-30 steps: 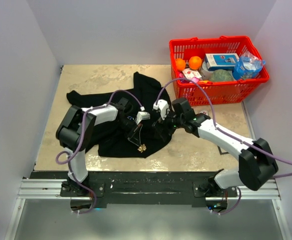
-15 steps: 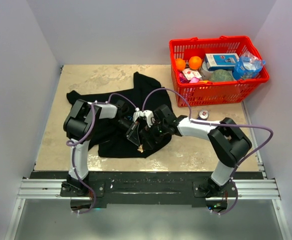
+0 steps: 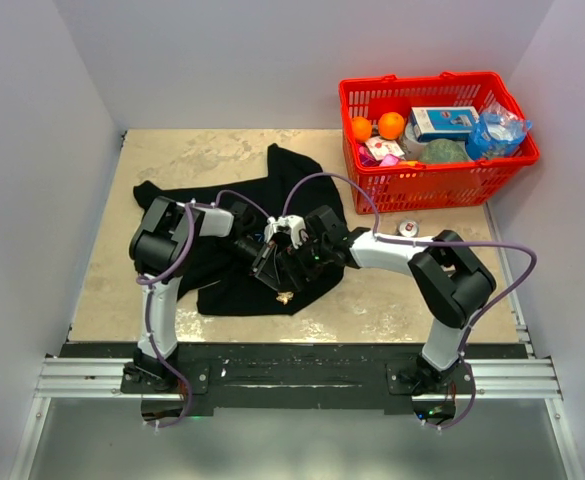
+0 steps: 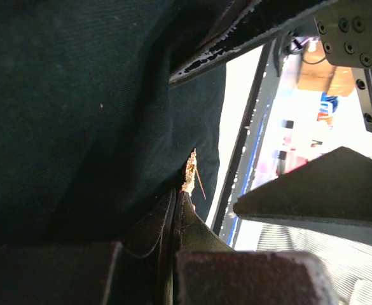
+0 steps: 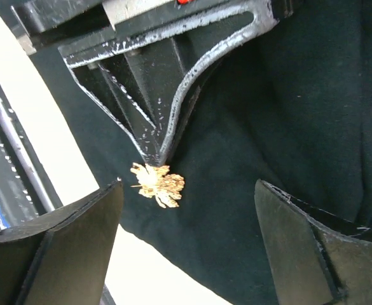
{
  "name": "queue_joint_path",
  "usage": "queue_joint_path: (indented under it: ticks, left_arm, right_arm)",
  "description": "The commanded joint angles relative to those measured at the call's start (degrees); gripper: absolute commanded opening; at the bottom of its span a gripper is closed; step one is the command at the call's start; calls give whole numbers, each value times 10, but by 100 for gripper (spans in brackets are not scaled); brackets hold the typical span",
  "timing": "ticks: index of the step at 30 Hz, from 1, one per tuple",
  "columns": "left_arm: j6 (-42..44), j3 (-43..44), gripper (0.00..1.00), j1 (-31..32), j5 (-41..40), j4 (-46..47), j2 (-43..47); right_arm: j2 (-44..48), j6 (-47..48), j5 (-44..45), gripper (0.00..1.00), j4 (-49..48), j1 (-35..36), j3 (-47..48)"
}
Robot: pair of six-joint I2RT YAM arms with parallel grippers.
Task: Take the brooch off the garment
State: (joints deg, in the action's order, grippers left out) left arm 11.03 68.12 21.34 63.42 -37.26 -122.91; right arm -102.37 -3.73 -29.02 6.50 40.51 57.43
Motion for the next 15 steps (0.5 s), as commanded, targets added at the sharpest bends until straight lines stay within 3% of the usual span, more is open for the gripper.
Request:
queue_joint_path:
  ticks: [1,5,15]
  left_arm:
    - [22,3,0,-14,-97,61,-30]
    - [27,9,0,-15,-102,59,-30]
    - [30,18,0,-20,-105,50,-36]
  right_arm:
    - [-6,34,33,84,16,6,24]
    - [-13,64,47,73,24,11,31]
    - [-26,101,49,71,36,33,40]
